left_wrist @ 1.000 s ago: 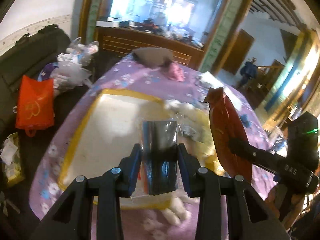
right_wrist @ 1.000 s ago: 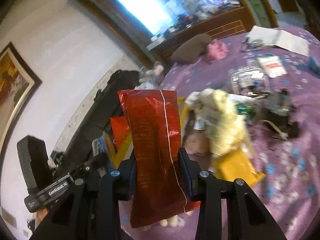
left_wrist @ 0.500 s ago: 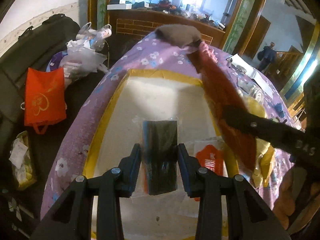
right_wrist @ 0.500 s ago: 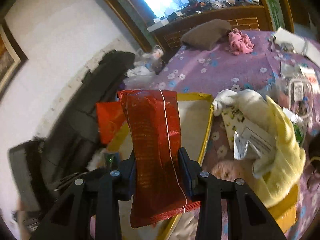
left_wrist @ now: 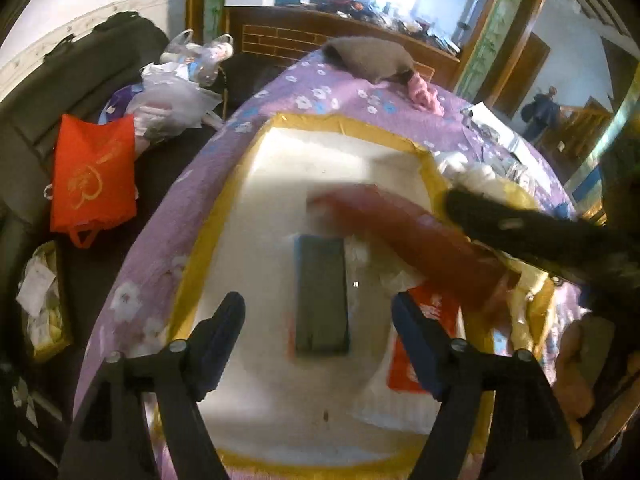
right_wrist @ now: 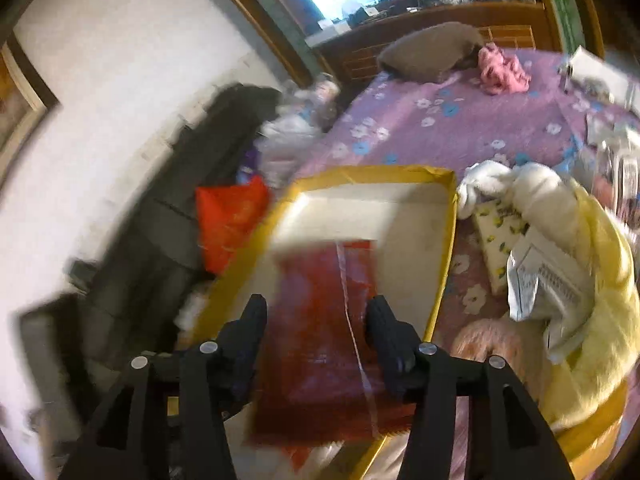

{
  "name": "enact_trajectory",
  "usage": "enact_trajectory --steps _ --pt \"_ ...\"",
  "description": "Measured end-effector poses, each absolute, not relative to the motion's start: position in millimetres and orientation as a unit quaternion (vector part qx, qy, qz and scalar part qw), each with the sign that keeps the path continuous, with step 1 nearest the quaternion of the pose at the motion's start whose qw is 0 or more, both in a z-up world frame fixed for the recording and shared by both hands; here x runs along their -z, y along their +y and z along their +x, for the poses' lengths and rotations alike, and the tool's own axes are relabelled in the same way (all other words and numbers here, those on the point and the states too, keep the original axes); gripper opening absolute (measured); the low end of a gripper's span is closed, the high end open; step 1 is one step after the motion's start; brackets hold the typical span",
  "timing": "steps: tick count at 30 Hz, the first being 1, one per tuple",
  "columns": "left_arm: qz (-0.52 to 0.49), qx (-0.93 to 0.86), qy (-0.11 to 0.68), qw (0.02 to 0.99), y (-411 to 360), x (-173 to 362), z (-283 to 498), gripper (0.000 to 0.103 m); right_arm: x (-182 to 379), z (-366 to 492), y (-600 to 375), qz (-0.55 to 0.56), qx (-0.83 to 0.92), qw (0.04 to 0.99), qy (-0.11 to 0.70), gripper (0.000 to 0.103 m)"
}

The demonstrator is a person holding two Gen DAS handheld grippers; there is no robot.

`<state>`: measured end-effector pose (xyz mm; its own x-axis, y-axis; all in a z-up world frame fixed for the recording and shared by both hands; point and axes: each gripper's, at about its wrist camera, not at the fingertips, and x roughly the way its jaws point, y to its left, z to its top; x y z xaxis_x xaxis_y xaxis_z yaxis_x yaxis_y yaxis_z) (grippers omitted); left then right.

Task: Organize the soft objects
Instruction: 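Lower the red snack bag into the box and open the right tool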

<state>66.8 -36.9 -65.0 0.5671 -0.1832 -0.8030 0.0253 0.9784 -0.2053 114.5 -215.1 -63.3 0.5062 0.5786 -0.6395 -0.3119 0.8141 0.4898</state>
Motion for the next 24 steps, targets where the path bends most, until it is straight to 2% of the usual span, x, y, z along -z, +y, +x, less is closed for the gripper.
enact_trajectory --steps 1,3,8,12,17,24 --pt "-0.098 0.057 0.451 0.885 -34 59 59 0.075 56 104 -226 0.176 -0.268 0.852 0.413 0.069" --pt "-0.101 0.065 0.429 0.895 -41 47 42 0.076 44 81 -243 0.186 -0.269 0.862 0.387 0.076" --pt "-0.087 0.130 0.421 0.893 -97 32 14 0.077 28 13 -293 0.178 -0.266 0.882 0.346 0.079" --pt "-0.095 0.175 0.438 0.876 -137 35 3 0.077 33 -23 -340 0.193 -0.240 0.886 0.347 0.081" --pt "-0.077 0.189 0.450 0.870 -172 36 -1 0.077 47 -37 -376 0.184 -0.211 0.885 0.371 0.081" --pt "-0.072 0.186 0.458 0.866 -183 40 3 0.077 63 -22 -391 0.169 -0.210 0.876 0.399 0.081"
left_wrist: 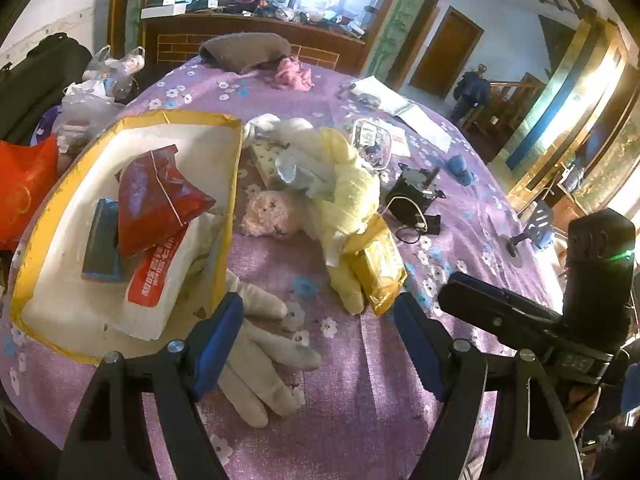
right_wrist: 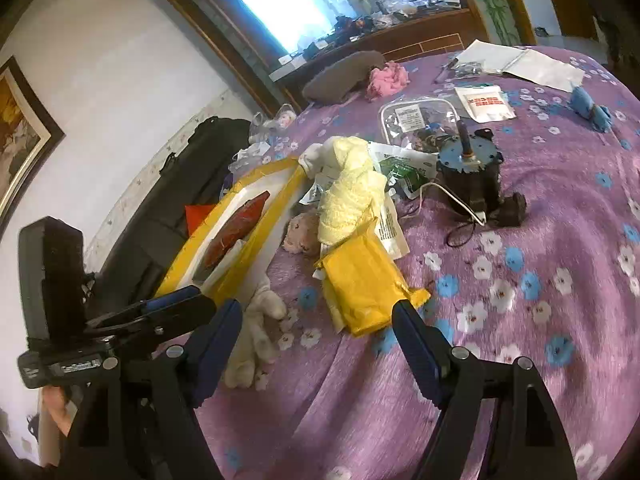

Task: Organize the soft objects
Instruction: 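Lower the red snack bag into the box and open the right tool, then grasp the yellow plush with left tool while right tool grasps yellow envelope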

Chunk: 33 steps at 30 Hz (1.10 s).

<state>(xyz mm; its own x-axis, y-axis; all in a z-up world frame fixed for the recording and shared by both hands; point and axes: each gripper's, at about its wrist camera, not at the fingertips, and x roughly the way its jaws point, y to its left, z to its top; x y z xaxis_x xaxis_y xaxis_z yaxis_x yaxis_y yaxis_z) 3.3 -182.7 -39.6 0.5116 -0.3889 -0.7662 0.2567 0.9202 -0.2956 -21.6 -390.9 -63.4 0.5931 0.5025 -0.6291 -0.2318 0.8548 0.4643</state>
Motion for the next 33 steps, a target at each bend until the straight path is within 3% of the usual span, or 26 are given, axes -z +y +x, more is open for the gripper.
enact_trajectory --steps 9,16,22,31,33 --pt "-0.077 0.185 0.470 0.860 -184 44 25 0.077 95 43 -389 0.143 -0.197 0.860 0.449 0.081" --pt "-0.058 0.188 0.469 0.861 -200 44 48 0.077 107 43 -372 0.104 -0.210 0.862 0.449 0.081" --pt "-0.029 0.196 0.475 0.857 -225 48 75 0.077 112 44 -374 0.092 -0.198 0.866 0.451 0.056" --pt "0.032 0.184 0.468 0.864 -263 58 103 0.076 98 20 -443 0.210 -0.174 0.880 0.388 0.055" --pt "0.044 0.187 0.470 0.862 -273 61 110 0.070 100 18 -455 0.229 -0.153 0.882 0.382 0.055"
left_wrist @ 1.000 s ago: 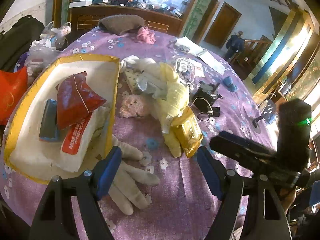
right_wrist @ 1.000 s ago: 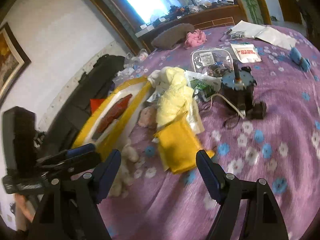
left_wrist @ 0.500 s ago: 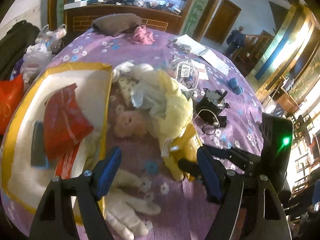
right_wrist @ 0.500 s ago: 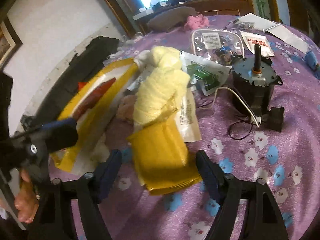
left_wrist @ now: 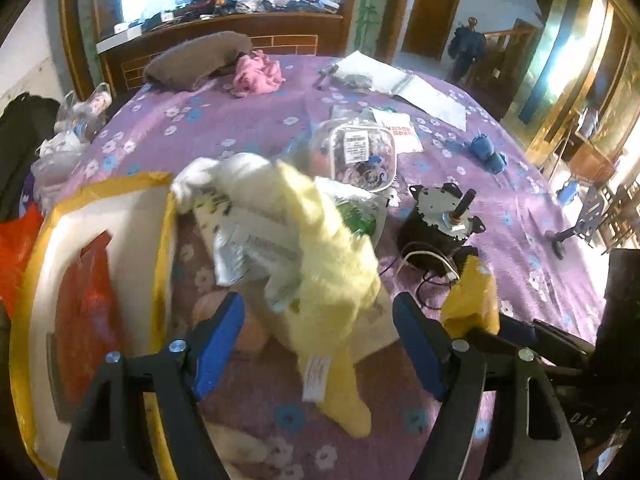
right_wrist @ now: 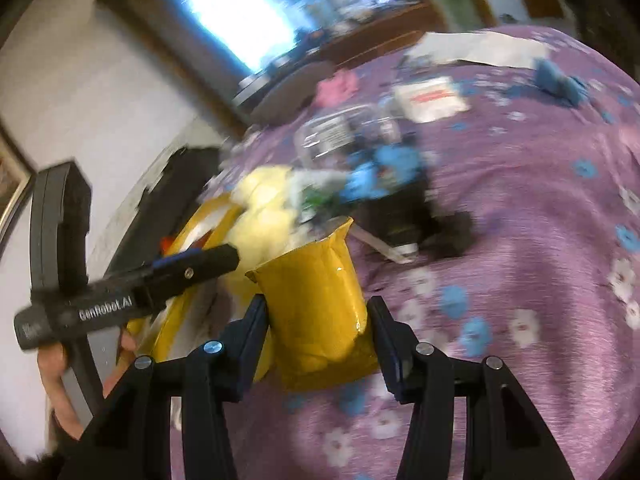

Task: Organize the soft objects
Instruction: 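Grasp the yellow plush with left tool while right tool grasps yellow envelope, then carry the plush and envelope into the box and open both tools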

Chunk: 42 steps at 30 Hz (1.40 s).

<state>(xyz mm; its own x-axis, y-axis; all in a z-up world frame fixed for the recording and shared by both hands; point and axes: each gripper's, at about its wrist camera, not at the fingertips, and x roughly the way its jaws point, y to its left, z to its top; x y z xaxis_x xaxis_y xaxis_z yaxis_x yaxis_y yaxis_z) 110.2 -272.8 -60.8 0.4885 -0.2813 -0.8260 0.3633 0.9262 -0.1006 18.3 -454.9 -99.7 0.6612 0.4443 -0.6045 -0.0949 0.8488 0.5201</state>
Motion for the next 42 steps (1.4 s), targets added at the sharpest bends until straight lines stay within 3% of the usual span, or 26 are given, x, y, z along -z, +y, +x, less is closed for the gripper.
enact_trajectory --steps 2,5,6,8,15,20,29,42 --pt "0.062 0.184 0.465 0.864 -282 64 117 0.059 102 18 -459 0.234 -0.142 0.886 0.374 0.055" --pt "0.081 0.174 0.462 0.866 -289 72 127 0.056 107 18 -463 0.255 -0.149 0.877 0.380 0.055" --pt "0.082 0.175 0.463 0.865 -289 73 128 0.044 110 18 -465 0.260 -0.149 0.873 0.383 0.055" --pt "0.077 0.179 0.451 0.871 -288 68 123 0.035 112 20 -463 0.266 -0.154 0.867 0.392 0.055" --pt "-0.005 0.224 0.441 0.869 -262 47 90 0.035 108 15 -457 0.247 -0.158 0.877 0.380 0.055" --pt "-0.055 0.245 0.392 0.885 -236 16 59 0.035 104 11 -452 0.238 -0.164 0.883 0.370 0.055" --pt "-0.117 0.218 0.368 0.896 -154 -21 21 0.035 91 12 -434 0.216 -0.192 0.880 0.377 0.055" --pt "-0.143 0.120 0.366 0.912 -42 -18 65 0.035 25 59 -311 0.162 -0.285 0.854 0.403 0.055"
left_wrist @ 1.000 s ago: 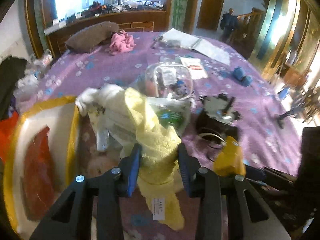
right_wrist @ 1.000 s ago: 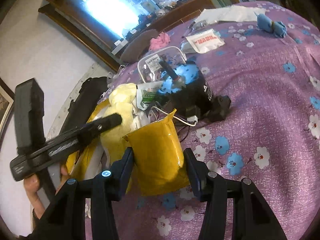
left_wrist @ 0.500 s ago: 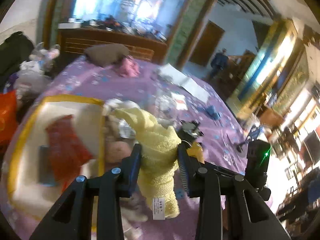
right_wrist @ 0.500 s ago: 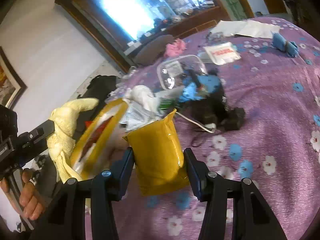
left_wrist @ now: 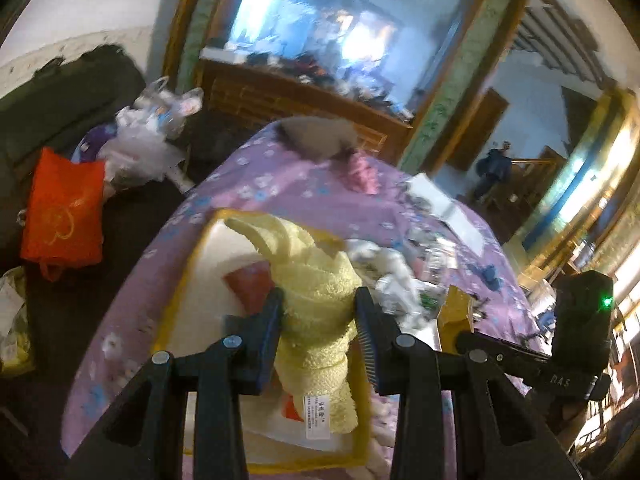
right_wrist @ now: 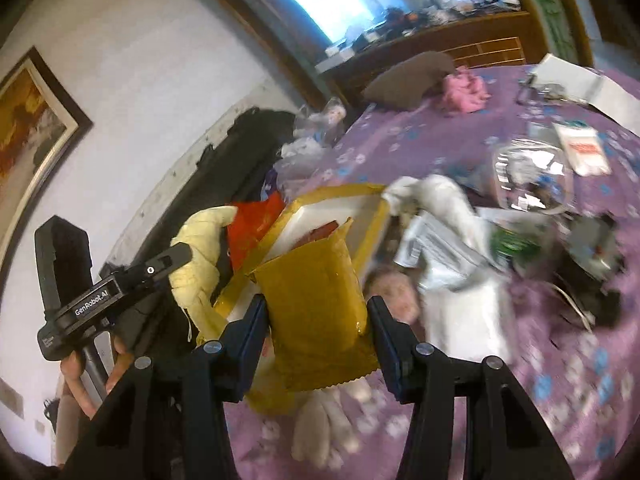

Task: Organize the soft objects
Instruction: 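Carry the plush and envelope into the box and open both tools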

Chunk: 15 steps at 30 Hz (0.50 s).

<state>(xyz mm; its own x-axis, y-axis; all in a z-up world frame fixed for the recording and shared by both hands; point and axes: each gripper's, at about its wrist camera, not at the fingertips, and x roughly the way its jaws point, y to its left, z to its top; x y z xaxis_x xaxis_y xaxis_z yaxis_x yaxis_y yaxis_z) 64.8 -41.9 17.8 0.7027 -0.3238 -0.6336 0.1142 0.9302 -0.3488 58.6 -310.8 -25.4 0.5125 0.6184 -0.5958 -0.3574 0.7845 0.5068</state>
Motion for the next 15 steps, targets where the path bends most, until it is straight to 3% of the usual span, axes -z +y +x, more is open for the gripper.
enact_trajectory --steps 15 --pt "-0.066 0.092 0.435 0.893 -23 35 157 0.035 55 158 -236 0.136 -0.255 0.844 0.451 0.055"
